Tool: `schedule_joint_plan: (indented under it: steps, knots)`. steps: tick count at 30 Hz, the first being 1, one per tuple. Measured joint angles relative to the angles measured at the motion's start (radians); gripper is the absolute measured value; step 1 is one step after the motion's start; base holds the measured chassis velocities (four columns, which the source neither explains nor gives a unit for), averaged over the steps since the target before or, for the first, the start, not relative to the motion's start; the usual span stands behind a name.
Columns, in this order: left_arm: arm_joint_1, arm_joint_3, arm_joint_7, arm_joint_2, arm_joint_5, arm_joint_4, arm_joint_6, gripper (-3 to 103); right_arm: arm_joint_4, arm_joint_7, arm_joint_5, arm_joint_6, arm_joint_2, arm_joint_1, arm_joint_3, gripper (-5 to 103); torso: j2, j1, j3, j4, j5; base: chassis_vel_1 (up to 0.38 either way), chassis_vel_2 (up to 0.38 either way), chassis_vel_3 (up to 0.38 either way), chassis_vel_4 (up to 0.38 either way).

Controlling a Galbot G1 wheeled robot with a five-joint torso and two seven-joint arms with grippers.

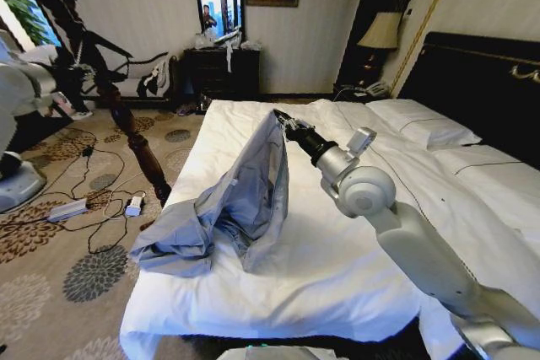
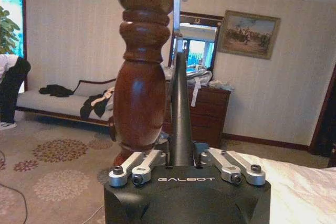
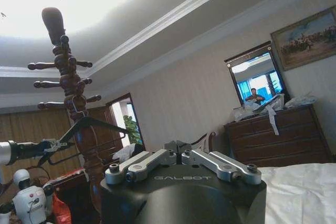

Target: Pick up the clothes from the bed and hang them on the clothes hanger.

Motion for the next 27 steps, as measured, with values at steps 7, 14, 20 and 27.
schedule_joint_plan:
  steps: [7,14,20,27]
  knots:
    - [0.016,-0.011,-0.009,0.029,-0.043,-0.074,-0.069,19,0.000,-0.001,0.002,0.002,-0.007,0.010,0.002,0,0.000,0.000,0.000,0.0000,-0.0002,0.000,0.000,0.000,0.000]
    - [0.064,-0.080,-0.039,0.074,-0.105,-0.223,-0.106,19,0.003,-0.001,0.002,0.004,-0.008,0.006,0.009,0,0.000,0.000,0.000,0.0000,-0.0001,0.000,0.000,0.000,0.000]
    - [0.228,-0.257,-0.018,0.149,-0.192,-0.424,-0.099,19,0.005,0.001,0.011,0.005,-0.014,-0.009,0.015,0,0.000,0.000,0.000,0.0000,0.0000,0.000,0.000,0.000,0.000]
    - [0.605,-0.500,0.085,0.245,-0.218,-0.699,-0.160,19,-0.005,0.121,0.043,-0.054,-0.029,-0.031,0.022,0,0.000,0.000,0.000,0.0003,0.0002,0.000,0.000,0.000,0.000]
